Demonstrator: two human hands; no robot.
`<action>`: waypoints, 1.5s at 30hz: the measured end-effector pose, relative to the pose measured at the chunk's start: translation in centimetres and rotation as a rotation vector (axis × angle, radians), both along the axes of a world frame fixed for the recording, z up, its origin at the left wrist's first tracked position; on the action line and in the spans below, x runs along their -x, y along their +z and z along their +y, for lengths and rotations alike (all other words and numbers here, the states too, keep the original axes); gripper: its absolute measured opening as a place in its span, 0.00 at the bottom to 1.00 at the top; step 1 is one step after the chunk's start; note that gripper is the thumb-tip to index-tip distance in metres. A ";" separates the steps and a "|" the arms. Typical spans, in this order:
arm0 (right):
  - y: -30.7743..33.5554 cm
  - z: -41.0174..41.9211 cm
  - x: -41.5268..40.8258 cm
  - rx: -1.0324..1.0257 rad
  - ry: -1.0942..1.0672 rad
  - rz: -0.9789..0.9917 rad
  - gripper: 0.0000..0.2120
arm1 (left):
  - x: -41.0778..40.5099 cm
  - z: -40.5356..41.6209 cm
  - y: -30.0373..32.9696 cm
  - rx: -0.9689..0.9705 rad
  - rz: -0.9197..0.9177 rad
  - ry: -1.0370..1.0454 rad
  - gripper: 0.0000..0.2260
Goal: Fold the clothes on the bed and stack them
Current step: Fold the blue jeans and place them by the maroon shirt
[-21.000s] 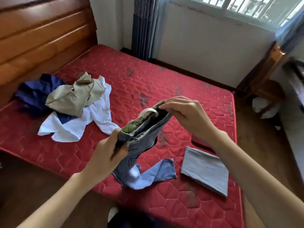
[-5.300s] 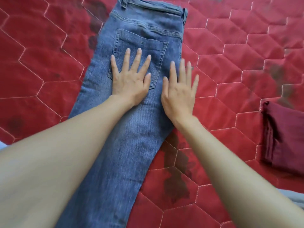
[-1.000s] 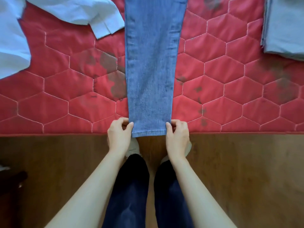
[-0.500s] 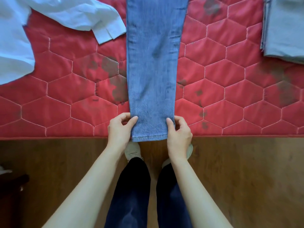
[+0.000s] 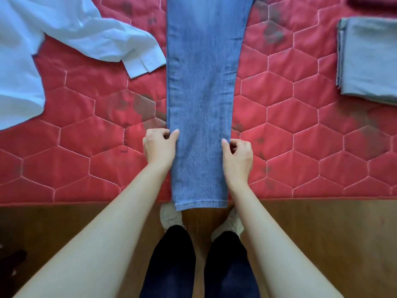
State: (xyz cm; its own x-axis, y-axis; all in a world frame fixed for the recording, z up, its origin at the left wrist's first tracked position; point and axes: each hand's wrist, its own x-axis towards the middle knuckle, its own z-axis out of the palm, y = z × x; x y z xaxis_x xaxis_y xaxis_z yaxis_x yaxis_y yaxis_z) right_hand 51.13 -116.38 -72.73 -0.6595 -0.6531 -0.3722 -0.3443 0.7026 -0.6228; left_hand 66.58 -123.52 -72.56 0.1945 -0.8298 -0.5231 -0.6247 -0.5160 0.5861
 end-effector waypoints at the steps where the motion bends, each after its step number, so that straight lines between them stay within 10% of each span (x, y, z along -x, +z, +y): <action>1: -0.2 -1.3 0.1 0.008 -0.005 0.004 0.12 | 0.5 -1.3 -0.1 0.015 -0.011 0.012 0.13; 24: -2.0 -9.1 3.1 -0.004 0.000 0.344 0.07 | 2.4 -8.4 -1.8 0.284 -0.338 -0.032 0.07; 31: -4.1 -13.5 -0.5 0.147 0.646 0.603 0.22 | 5.3 -5.8 -4.3 0.600 -0.489 -0.677 0.22; 37: -5.3 -8.5 3.3 -0.121 0.632 0.644 0.26 | 2.5 -2.5 -4.8 0.320 -0.577 -0.604 0.25; 45: -4.8 -20.3 3.3 0.032 0.758 0.619 0.25 | 8.3 -14.1 -4.5 0.564 -0.523 -0.763 0.24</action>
